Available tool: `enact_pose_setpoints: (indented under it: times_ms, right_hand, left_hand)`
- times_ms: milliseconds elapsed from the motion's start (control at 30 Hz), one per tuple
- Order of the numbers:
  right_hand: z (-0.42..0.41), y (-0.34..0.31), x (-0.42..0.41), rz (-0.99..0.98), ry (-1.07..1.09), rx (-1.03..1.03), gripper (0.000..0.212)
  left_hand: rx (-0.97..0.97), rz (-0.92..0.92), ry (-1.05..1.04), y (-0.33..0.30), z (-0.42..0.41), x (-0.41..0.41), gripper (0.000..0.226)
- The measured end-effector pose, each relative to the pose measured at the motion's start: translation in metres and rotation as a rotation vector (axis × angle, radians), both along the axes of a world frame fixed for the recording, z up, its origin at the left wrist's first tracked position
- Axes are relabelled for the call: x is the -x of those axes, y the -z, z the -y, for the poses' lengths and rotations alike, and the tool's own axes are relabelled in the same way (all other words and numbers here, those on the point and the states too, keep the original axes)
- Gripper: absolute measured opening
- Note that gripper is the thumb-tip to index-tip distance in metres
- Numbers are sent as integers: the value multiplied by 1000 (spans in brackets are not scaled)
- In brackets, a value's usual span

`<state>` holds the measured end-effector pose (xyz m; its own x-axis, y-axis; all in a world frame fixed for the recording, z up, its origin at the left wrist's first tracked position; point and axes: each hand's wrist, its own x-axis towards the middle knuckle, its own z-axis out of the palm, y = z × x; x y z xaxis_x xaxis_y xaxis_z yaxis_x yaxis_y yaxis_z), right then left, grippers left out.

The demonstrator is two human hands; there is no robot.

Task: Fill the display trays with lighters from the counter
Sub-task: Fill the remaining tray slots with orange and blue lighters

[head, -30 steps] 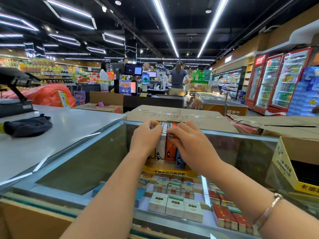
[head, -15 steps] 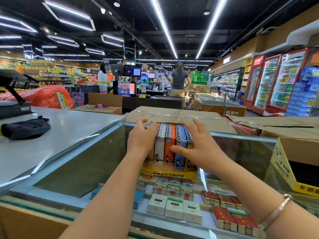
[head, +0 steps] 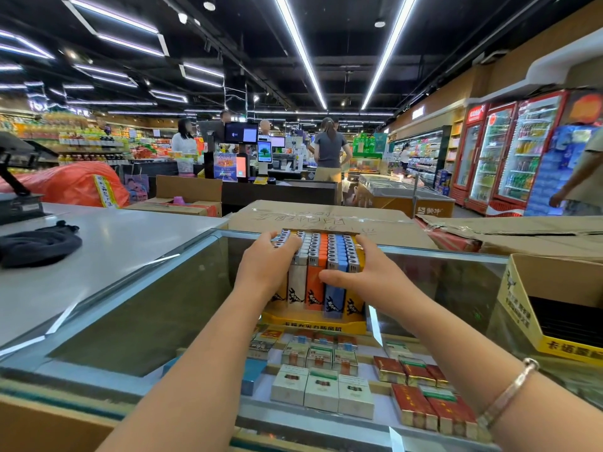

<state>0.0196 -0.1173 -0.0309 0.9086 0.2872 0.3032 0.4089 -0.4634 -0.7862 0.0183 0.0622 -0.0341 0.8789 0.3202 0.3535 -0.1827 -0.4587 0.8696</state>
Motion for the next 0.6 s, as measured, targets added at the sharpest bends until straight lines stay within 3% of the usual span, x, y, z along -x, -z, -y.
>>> enact_pose_setpoints:
  times_ms: [167, 333, 433, 500, 600]
  right_hand:
    - [4, -4, -1, -14, 36, -47, 35]
    - [5, -4, -3, -40, 76, -58, 35]
    - [6, -6, -3, -43, 109, -58, 46]
    - [8, -8, -5, -108, 144, -96, 79]
    - [8, -8, -2, -198, 161, -198, 83]
  left_hand:
    - [37, -8, 114, 0, 3, -1, 45]
    - [72, -12, 166, 1, 4, 3, 41]
    - [74, -19, 177, 3, 6, 4, 46]
    - [89, -21, 158, 3, 7, 2, 50]
    - [150, -18, 101, 2, 10, 0, 50]
